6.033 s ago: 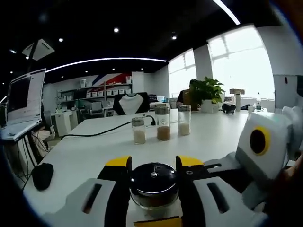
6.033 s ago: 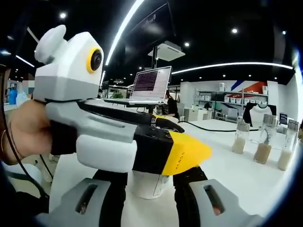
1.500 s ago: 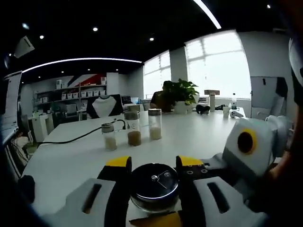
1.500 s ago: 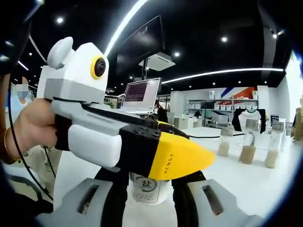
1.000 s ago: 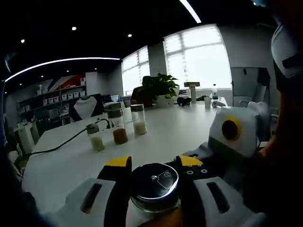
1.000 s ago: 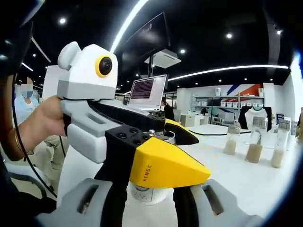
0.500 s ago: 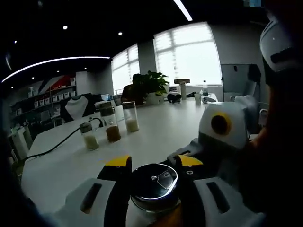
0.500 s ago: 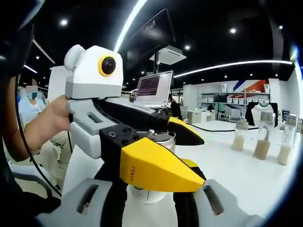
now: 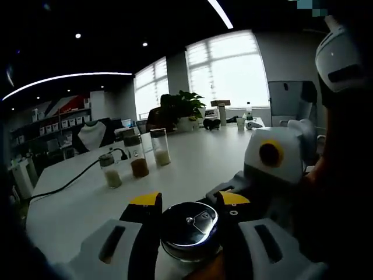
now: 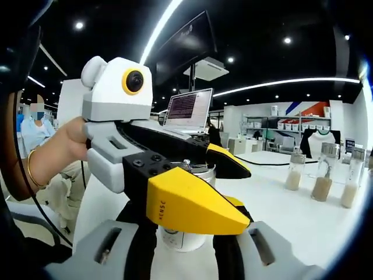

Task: Rotate the seasoning bottle until the label or dispensing opening points toward the visible target arrow and the bottle remains upright within the marked orientation range

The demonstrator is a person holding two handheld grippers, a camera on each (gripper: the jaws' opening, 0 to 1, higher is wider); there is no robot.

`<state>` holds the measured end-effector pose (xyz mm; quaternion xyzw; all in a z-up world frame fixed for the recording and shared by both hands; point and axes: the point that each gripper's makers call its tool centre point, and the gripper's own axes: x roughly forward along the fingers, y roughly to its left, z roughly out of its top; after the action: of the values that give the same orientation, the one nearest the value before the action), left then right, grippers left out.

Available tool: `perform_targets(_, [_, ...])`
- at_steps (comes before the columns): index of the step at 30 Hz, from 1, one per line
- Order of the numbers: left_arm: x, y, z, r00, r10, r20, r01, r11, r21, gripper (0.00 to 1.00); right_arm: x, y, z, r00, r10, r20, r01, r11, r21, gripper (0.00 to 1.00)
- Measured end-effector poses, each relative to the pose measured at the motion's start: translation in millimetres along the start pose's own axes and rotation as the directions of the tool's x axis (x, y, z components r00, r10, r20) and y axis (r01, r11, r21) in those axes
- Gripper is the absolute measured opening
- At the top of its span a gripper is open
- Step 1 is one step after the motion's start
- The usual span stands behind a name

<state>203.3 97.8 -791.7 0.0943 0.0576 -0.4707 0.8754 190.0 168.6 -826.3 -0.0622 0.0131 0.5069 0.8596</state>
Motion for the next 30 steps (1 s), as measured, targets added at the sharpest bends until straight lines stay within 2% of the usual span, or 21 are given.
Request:
perform_targets(8, [-8, 6.2, -0.8, 0.999, -0.027, 0.02, 0.028, 0.999, -0.025, 0.39, 8, 3, 0.9, 1.0, -0.008, -0.001, 0.008, 1.0, 0.027, 0.33])
perform_targets(17, [-15, 9.6, -7.8, 0.999, -0.043, 0.004, 0.043, 0.999, -0.018, 0.39, 16, 9, -2.8, 0.999, -0.028, -0.021, 0.029, 0.998, 0.05, 0.33])
perform_targets(30, [-15, 10.5, -9.2, 0.999, -0.024, 0.024, 0.026, 0.997, -0.068, 0.4, 15, 9, -5.1, 0.999, -0.042, -0.022, 0.043, 0.998, 0.054, 0.34])
